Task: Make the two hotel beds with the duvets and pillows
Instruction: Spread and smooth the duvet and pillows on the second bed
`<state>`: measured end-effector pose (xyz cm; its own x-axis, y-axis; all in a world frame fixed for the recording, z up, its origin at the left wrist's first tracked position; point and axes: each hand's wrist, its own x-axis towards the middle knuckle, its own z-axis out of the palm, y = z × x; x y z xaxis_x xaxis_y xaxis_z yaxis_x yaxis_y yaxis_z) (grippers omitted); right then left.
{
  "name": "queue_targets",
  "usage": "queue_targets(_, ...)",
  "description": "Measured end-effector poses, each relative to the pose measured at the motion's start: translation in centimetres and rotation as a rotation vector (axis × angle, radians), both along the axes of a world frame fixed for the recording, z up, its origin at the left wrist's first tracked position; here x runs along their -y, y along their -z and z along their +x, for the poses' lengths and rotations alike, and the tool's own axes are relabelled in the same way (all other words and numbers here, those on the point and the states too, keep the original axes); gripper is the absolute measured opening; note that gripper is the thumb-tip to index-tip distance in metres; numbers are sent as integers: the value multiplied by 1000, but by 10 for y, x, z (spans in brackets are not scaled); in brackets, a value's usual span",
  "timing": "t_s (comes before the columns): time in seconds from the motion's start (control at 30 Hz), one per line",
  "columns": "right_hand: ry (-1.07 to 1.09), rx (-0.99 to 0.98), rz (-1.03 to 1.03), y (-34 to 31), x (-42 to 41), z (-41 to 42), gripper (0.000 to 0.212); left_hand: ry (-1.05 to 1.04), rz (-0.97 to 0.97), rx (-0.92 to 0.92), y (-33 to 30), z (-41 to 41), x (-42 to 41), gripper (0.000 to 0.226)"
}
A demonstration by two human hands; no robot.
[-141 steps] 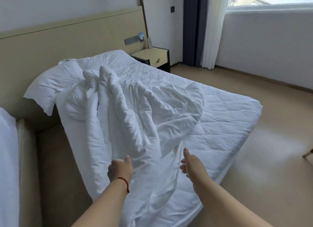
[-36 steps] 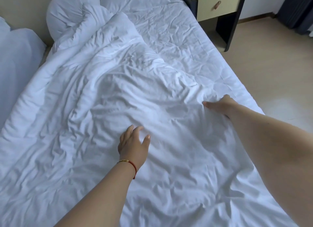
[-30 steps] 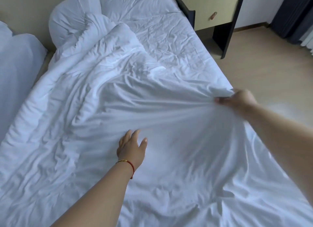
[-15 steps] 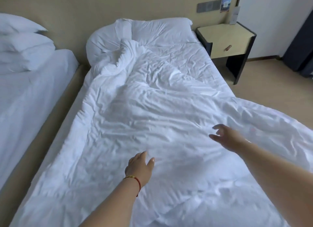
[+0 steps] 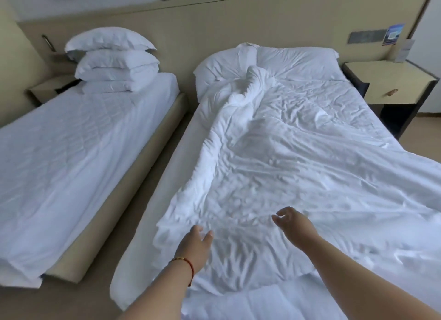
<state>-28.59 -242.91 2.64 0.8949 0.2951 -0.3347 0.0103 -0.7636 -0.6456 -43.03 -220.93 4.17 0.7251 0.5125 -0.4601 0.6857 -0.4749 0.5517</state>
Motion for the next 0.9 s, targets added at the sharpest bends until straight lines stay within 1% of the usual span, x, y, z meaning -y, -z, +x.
queue_targets(0.1,-21,-9,67,-12,-71,-58,31,-34,3,3,-7,-68,-65,45)
queue_targets(0.2,-18,-66,168,-21,-136,-111,25,-93,58,25,-14,-123,-131,45)
queue_targets(0.3,23,-109,233,-19,-188,-148,23,-131,79,33,-27,-158,-185,33)
queue_targets(0.4,72,-143,284,-18,-232,-168,20,-148,31,70,-39,-173,-223,28)
queue_targets(0.5,116,-158,336,-24,-274,-172,19,-146,-34,149,-46,-170,-256,26)
queue_targets(0.6,189,-133,403,-29,-313,-158,19,-116,-65,195,-52,-154,-289,21)
queue_targets(0.73,325,-74,474,-33,-373,-128,17,-4,-57,184,-58,-121,-349,19)
queue_targets(0.83,412,-76,514,-30,-430,-103,17,78,-22,154,-67,-91,-411,18)
queue_targets(0.9,450,-78,519,-30,-469,-88,18,89,-15,144,-72,-71,-457,17)
